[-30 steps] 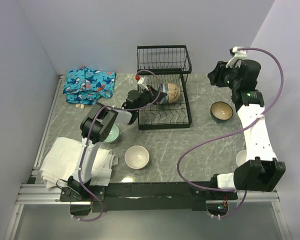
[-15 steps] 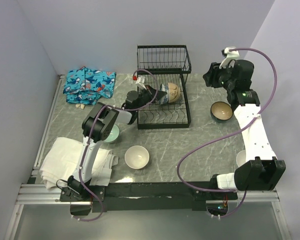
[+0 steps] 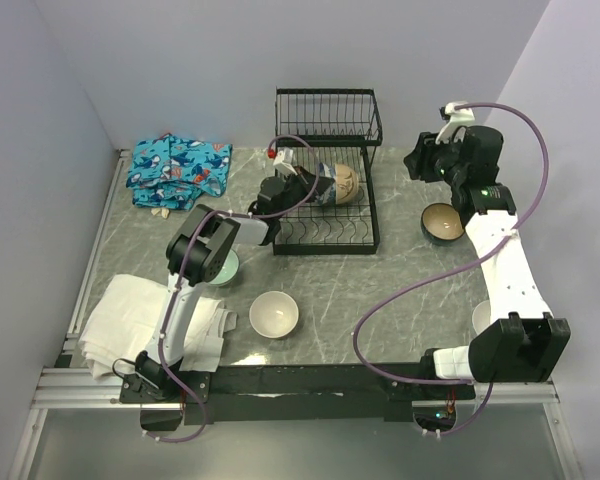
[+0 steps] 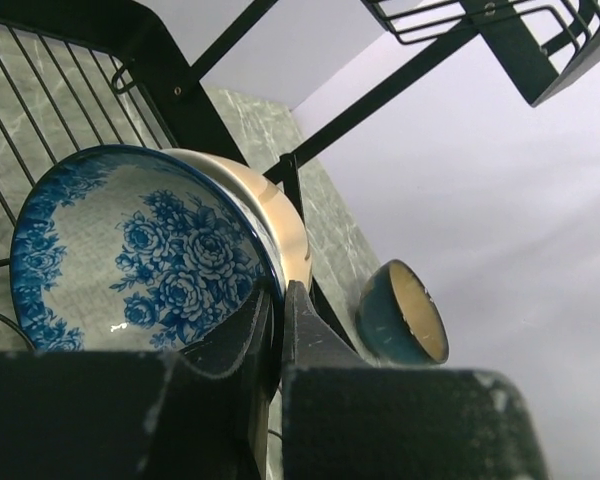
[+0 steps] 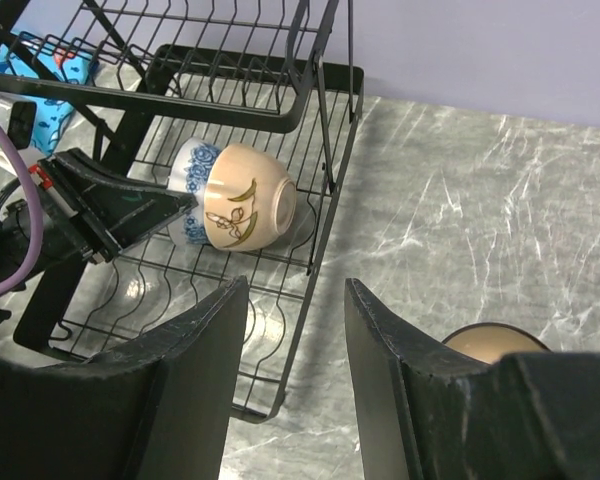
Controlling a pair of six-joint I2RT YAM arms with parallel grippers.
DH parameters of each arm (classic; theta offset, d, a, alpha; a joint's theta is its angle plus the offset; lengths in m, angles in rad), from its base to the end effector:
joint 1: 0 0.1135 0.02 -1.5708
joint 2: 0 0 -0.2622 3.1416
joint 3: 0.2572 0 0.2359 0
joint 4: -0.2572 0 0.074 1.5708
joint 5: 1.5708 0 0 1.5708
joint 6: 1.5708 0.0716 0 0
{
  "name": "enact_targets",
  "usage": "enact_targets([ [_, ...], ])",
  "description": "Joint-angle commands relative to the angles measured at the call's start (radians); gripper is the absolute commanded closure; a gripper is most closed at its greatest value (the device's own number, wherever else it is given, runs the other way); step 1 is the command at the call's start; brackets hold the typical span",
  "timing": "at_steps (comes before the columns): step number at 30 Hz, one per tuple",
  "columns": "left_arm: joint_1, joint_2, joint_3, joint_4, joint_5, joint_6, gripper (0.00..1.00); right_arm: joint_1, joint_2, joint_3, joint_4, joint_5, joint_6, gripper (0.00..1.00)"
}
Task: Load the bowls into the dish rack
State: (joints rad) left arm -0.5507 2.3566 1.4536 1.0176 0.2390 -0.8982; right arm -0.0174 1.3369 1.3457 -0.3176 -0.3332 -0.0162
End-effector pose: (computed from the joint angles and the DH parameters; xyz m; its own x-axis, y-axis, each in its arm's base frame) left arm 0.4483 -0.2952 0.1733 -0.4937 -0.5886 -0.6401 0.5178 0.3923 -0.7602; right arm 0.3222 0.0178 0.3875 -0.2990 -0.0101 -0.9542 -0.3000 0.9502 0.0840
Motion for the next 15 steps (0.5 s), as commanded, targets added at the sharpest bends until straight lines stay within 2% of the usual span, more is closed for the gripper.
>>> enact_targets([
  [1, 0.000, -0.063, 0.010, -0.096, 0.097, 0.035, 0.93, 0.004, -0.056, -0.013, 0.051, 0.008, 0.007, 0.49],
  [8, 0.015, -0.105, 0.048, -0.260, 0.149, 0.134, 0.85, 0.005, -0.077, -0.040, 0.069, 0.005, 0.012, 0.49],
  [15, 0.032, -0.114, 0.053, -0.303, 0.148, 0.173, 0.88, 0.004, -0.099, -0.057, 0.072, 0.013, 0.012, 0.49],
])
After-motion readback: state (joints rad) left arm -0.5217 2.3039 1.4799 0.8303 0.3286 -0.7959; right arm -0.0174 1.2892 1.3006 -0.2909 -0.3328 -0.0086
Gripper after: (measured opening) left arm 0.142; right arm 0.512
